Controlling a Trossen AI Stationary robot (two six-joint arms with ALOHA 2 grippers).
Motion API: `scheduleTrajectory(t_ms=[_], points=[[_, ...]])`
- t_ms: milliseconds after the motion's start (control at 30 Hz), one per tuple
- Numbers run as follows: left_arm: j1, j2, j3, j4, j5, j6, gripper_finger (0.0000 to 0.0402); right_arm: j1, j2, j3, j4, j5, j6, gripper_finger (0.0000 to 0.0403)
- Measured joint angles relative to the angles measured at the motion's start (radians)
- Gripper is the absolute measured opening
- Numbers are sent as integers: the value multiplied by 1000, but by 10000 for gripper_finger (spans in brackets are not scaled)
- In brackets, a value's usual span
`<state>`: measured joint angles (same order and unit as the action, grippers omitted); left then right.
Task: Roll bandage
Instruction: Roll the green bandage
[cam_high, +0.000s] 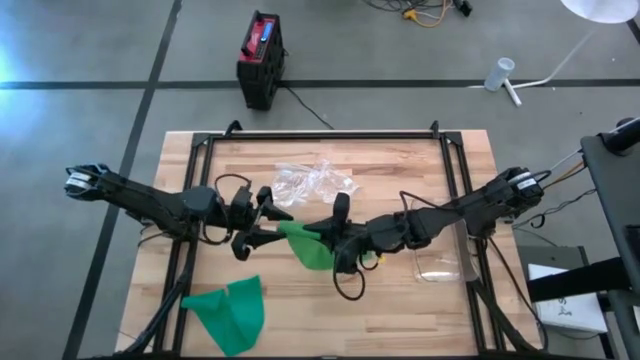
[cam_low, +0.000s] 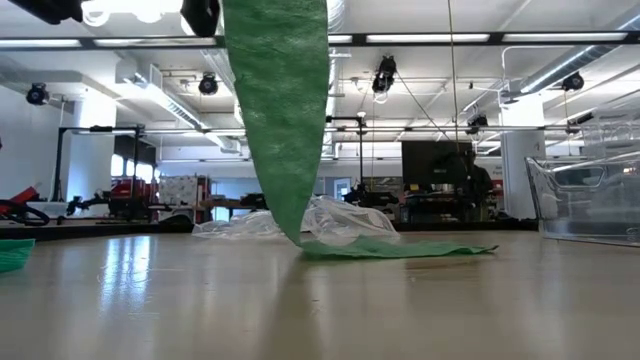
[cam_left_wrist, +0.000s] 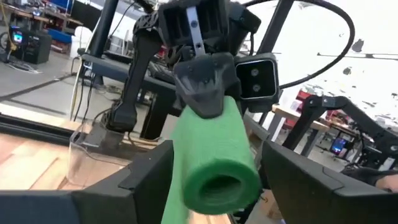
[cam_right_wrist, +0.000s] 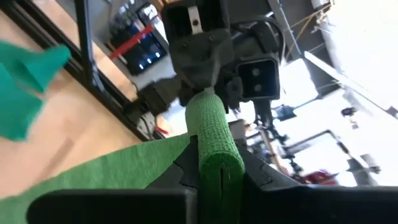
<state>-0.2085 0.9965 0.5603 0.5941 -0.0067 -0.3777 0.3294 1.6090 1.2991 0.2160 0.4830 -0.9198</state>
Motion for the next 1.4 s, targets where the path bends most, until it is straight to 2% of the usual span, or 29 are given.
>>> scheduleTrajectory(t_ms=[267,667,767,967,1067,1167,1267,1400], points=[[1,11,14,6,0,26,233,0,1,0,-2,16,-20,42],[1,17,14,-8,0,133,227,0,2,0,-2,15,77,51],[1,17,14,-5,0,133,202,0,2,0,-2,15,75,51],[1,17,14,-5,-1,160,113,0,2,0,-1,15,87,47],[1,17,14,-6,-3,219,74,-2,3,0,1,14,168,52],[1,16,14,-4,-21,242,46,-3,3,0,2,16,323,66],[0,16,14,0,-49,265,33,-3,3,0,6,19,519,87],[0,16,14,0,-60,301,36,-3,2,1,8,19,722,127]])
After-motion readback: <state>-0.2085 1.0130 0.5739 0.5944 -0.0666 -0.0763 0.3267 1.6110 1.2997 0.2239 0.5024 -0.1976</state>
